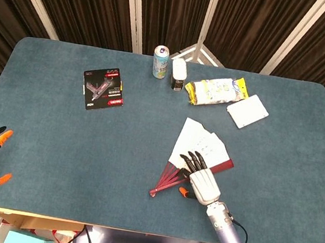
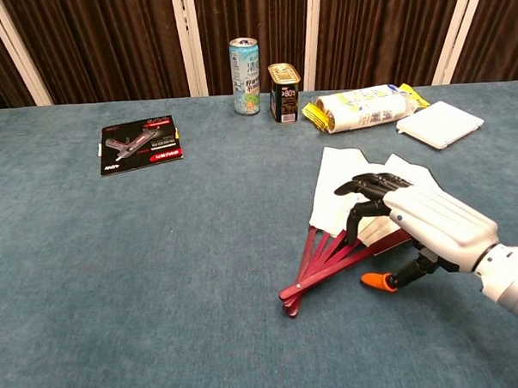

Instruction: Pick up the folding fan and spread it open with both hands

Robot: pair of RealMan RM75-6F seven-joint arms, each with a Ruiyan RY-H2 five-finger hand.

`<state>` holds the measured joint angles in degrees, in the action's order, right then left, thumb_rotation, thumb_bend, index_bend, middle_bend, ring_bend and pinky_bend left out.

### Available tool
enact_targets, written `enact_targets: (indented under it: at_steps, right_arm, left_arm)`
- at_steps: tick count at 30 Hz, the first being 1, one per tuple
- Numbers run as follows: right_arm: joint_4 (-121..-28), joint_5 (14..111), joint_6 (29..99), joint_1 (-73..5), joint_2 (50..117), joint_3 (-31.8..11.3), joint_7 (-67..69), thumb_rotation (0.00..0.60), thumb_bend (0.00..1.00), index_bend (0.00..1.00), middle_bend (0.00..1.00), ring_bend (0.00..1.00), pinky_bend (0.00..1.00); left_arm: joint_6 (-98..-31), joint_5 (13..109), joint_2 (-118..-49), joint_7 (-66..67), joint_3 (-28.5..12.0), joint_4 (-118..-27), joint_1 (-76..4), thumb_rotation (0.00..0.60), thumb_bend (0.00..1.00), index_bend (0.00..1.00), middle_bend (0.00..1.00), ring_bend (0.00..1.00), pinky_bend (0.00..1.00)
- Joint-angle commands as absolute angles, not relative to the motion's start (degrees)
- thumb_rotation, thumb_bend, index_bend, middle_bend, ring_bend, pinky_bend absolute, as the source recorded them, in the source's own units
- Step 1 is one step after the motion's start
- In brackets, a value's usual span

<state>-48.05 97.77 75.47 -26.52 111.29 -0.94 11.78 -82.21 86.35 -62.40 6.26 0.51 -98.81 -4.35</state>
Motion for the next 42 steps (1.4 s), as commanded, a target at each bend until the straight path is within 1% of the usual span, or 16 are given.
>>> enact_targets:
  at_steps: [1,4,6,13,15,23,29,38,42]
  right_arm:
    - [-47.8,97.7,75.6,-26.6,111.8,-0.8,11.8,0.6,0.23,0.5,0.16,0.02,0.0]
    - [-47.6,97.6,75.7,-26.7,112.3,-0.8,11.9,0.6,0.25,0.52,0.17,0.02,0.0]
    - [-47.4,97.5,75.7,-26.9,112.7,-0.8,11.9,0.6,0.29,0.53,0.17,0.02,0.0]
    - [-46.3,97.3,75.5,-26.9,113.8,-0.1,12.3,0.6,0.5,0.62,0.2,0.02,0.0]
    - [-46.1,97.4,75.7,-26.8,113.9,0.1,12.4,0.6,0.53,0.63,0.2,0.03,0.0]
    - [-47.4,97.6,76.8,-27.7,112.5,-0.3,12.3,0.6,0.54,0.65,0.22,0.03,0.0]
    - [-50.9,97.9,77.9,-29.0,110.1,-1.7,11.0,0.6,0.54,0.66,0.22,0.03,0.0]
    - [-62.4,95.7,77.5,-30.8,103.6,-5.8,6.7,0.6,0.54,0.67,0.22,0.03,0.0]
    - [-68.5,94.0,76.5,-32.1,100.4,-8.7,3.7,0.6,0.54,0.68,0.22,0.03,0.0]
  left_arm:
    - [-82.2,86.3,-62.4,6.2,0.4,-98.8,-4.4,0.6,0.0,0.0,0.0,0.0,0.0]
    - [-82.2,86.2,-62.4,6.1,0.4,-98.8,-4.4,0.6,0.0,0.0,0.0,0.0,0.0]
    - [-82.3,86.2,-62.4,6.1,0.4,-98.8,-4.4,0.6,0.0,0.0,0.0,0.0,0.0]
    - [-82.5,86.0,-62.3,6.0,0.4,-98.7,-4.2,0.6,0.0,0.0,0.0,0.0,0.0]
    - [-82.6,86.0,-62.3,6.0,0.4,-98.7,-4.1,0.6,0.0,0.0,0.0,0.0,0.0]
    - [-82.9,86.0,-62.2,5.8,0.4,-98.7,-4.0,0.6,0.0,0.0,0.0,0.0,0.0]
    - [-82.9,86.2,-62.2,5.8,0.4,-98.8,-4.0,0.6,0.0,0.0,0.0,0.0,0.0]
    - [-83.1,86.5,-62.3,5.8,0.4,-99.3,-4.0,0.6,0.0,0.0,0.0,0.0,0.0]
    - [-83.0,86.8,-62.1,6.4,0.1,-100.3,-4.4,0.6,0.0,0.0,0.0,0.0,0.0]
